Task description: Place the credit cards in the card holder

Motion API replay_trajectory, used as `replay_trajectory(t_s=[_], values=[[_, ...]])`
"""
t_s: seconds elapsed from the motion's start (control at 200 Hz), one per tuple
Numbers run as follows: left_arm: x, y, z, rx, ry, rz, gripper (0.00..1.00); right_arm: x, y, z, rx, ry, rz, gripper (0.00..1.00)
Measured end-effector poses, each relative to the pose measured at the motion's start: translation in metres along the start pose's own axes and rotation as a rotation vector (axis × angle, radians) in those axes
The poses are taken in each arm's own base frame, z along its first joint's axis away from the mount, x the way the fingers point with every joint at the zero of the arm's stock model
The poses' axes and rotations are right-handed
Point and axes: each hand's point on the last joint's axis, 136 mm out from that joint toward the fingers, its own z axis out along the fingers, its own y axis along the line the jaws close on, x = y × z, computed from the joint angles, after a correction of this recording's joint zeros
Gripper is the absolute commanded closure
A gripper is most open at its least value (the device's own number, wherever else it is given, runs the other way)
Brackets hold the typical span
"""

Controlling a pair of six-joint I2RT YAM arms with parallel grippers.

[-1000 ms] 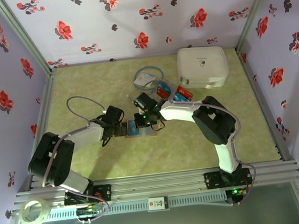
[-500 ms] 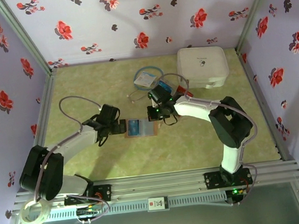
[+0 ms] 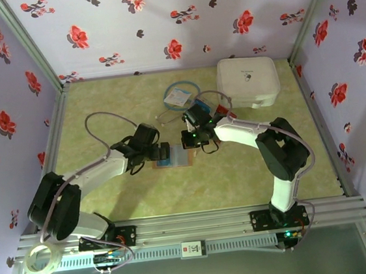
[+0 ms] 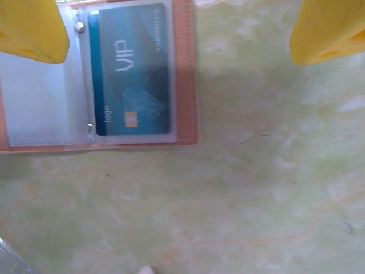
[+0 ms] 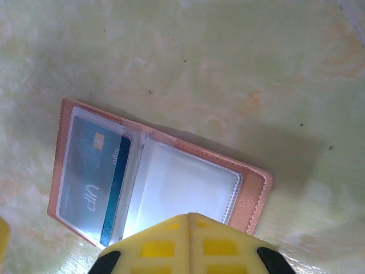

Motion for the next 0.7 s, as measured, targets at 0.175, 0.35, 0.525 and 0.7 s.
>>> replay_trajectory(t_s=[0.175, 0.35, 0.525, 0.7], values=[[0.008, -0.006, 0.006, 0.002, 0.024, 0.008, 0.00, 0.001, 0.001, 0.004, -0.018, 0.004, 0.000, 1.00], [0.012, -0.009, 0.013, 0.001, 0.035, 0.010, 0.00, 0.010, -0.005, 0.014, -0.021, 0.026, 0.005, 1.00], [0.014, -0.013, 0.016, 0.004, 0.035, 0.019, 0.00, 0.016, -0.007, 0.024, -0.035, 0.042, 0.018, 1.00], [0.017, -0.014, 0.021, -0.006, 0.040, 0.029, 0.00, 0.018, -0.005, 0.034, -0.062, 0.051, 0.039, 1.00]])
